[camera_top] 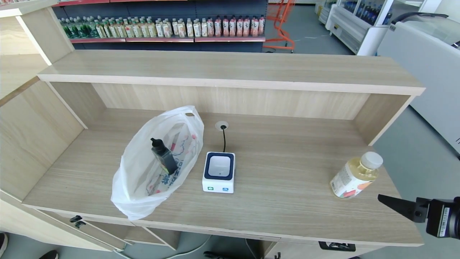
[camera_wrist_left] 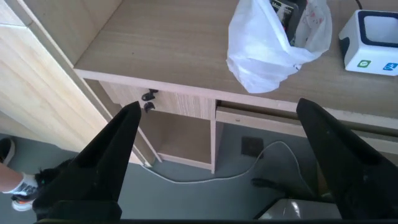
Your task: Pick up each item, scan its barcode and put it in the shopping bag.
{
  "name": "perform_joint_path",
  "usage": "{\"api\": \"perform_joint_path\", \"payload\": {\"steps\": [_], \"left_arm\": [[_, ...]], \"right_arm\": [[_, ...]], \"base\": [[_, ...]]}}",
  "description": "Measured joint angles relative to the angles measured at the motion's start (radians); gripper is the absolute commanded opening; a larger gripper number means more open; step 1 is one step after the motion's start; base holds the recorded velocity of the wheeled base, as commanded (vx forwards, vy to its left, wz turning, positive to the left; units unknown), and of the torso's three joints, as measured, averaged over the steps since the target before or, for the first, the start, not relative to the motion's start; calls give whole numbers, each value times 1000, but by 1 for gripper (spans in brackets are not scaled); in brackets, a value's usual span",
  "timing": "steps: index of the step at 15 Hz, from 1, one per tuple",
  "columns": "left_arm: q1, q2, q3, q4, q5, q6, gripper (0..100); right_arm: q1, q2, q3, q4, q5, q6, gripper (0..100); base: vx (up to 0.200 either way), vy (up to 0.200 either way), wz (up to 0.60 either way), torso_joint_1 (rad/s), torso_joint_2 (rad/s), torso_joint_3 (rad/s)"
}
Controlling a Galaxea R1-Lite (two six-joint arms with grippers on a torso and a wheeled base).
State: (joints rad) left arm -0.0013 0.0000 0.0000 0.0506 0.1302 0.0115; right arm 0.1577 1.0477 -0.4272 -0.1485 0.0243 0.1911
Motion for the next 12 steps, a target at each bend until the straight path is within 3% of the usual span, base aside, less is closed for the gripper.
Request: {"api": "perform_joint_path", "payload": {"steps": [8,12], "left_arm": [[0,0,0,0,0,-2,100],[0,0,0,0,0,-2,100]], "right_arm": [[-5,61,10,20,-207,1,100],[-4,188,7,-96,-251,6,100]], "base": [[0,0,0,0,0,0],[0,0,0,0,0,0]]}}
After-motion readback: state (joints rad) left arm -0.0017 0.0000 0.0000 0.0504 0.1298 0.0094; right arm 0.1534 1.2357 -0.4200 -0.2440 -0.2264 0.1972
